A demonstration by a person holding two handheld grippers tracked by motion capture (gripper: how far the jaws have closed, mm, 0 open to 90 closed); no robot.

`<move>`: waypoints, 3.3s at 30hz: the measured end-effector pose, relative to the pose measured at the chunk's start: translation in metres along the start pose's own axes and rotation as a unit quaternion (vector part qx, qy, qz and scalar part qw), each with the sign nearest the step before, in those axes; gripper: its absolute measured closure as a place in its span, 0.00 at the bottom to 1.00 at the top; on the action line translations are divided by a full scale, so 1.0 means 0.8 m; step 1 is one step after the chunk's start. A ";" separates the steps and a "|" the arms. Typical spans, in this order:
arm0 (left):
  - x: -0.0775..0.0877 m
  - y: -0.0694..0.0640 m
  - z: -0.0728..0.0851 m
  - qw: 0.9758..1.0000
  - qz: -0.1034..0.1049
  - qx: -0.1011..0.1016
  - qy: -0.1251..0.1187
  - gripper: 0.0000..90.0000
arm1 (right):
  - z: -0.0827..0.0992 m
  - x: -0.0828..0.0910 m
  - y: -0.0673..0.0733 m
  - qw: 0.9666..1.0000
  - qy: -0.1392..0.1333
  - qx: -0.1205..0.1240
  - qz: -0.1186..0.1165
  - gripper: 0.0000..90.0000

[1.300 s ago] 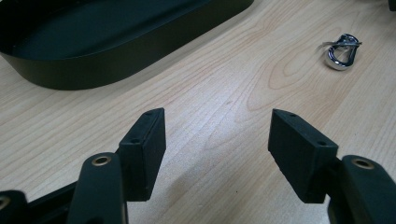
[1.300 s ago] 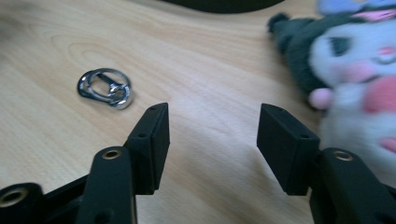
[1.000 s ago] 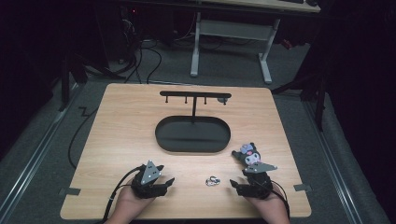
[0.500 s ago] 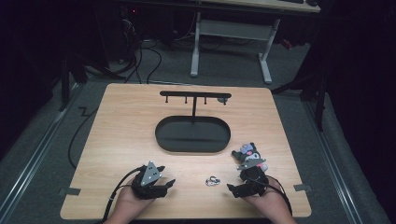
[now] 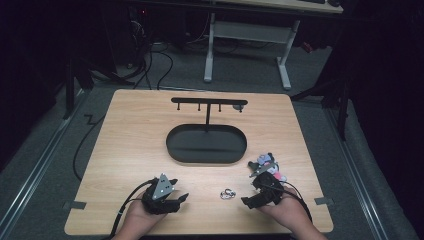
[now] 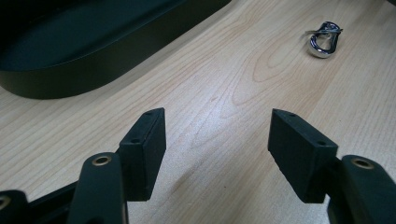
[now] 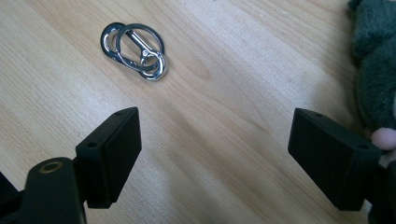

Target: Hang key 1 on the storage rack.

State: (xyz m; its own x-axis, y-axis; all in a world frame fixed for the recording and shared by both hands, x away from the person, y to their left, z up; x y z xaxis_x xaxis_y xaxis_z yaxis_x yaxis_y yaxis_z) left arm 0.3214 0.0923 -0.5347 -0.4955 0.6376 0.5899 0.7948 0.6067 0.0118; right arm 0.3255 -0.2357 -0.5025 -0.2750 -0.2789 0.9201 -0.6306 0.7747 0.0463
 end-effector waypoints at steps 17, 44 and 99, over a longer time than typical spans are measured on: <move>-0.006 -0.003 0.002 1.000 0.006 -0.006 0.010 0.42 | -0.013 0.055 -0.037 1.000 -0.011 -0.008 0.021 0.20; -0.005 -0.005 0.002 1.000 0.015 -0.011 0.011 0.41 | 0.022 0.026 -0.097 0.996 0.034 -0.064 0.048 0.22; 0.007 0.013 0.002 0.999 -0.006 0.028 -0.031 0.39 | -0.017 0.062 -0.074 0.998 -0.020 -0.052 0.022 0.53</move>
State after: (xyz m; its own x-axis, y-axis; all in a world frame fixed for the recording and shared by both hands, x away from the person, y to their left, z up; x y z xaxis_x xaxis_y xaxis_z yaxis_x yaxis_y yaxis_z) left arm 0.3267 0.1031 -0.5328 -0.5266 0.6570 0.5395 0.7691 0.6385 -0.0270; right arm 0.3595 -0.2876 -0.4544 -0.3300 -0.2638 0.9064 -0.5395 0.8406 0.0482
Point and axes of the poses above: each handheld gripper's, and its own axes: x roughly backward along the jaws, z roughly out of its underside, y roughly to its left, the point moved 2 cm from there along -x, roughly forward along the jaws, and after that the axes turned 2 degrees about x, right-handed, at the moved point
